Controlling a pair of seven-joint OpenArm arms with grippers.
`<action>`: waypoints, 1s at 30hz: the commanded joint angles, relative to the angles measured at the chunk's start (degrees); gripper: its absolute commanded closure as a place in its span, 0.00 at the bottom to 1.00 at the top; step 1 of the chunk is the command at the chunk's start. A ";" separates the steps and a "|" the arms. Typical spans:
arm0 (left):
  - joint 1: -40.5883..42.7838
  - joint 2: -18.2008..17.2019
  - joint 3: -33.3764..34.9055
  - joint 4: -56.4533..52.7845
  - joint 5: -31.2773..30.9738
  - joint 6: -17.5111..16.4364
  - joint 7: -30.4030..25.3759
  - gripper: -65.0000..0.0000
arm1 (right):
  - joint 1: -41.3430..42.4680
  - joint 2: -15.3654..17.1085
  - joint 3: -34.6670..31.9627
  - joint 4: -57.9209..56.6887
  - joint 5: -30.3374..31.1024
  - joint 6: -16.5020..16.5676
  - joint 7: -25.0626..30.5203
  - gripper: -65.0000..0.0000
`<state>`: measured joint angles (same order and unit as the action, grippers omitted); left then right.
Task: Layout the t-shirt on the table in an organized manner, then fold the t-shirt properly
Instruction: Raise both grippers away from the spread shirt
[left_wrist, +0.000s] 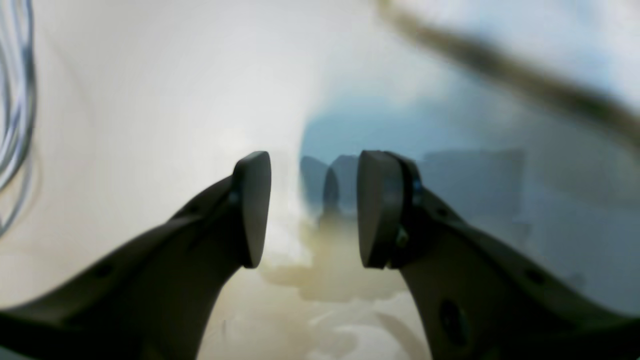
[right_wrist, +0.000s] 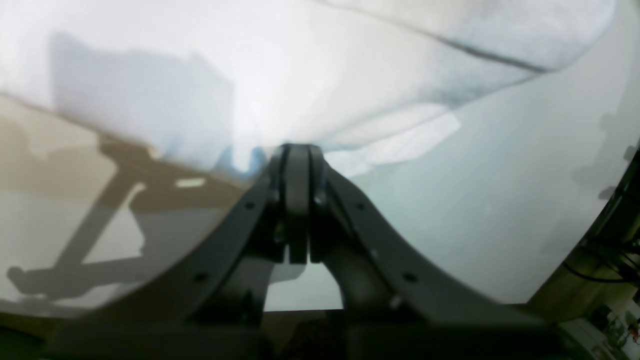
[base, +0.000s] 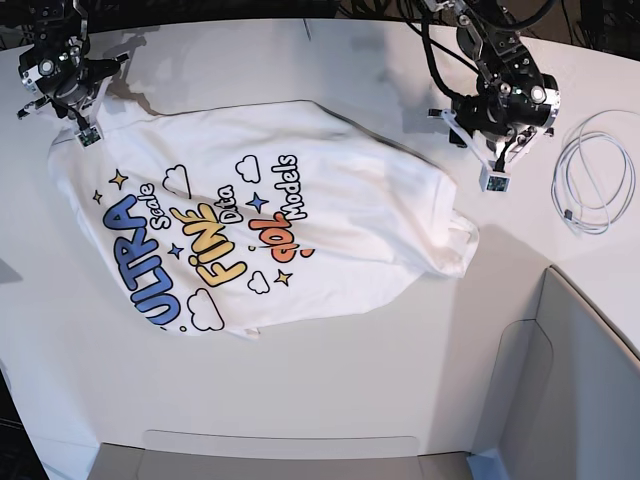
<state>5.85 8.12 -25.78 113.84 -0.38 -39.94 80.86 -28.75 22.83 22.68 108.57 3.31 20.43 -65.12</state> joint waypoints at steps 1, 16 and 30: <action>-1.06 0.19 -0.55 -0.30 -1.51 -0.06 -0.86 0.56 | -0.57 0.34 -0.13 0.22 1.74 1.16 -0.86 1.00; -5.36 0.19 -14.18 -21.58 -18.65 -0.06 -0.86 0.56 | -0.74 -0.98 -0.13 0.30 1.92 1.16 -0.77 1.00; -5.19 0.19 -13.82 -21.75 -34.04 -0.06 -0.86 0.56 | -0.57 -0.98 -0.13 0.22 1.92 1.16 -0.59 1.00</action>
<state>0.78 8.08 -39.90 91.94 -35.88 -40.34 77.95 -28.88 21.71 22.70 108.88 3.01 20.47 -65.56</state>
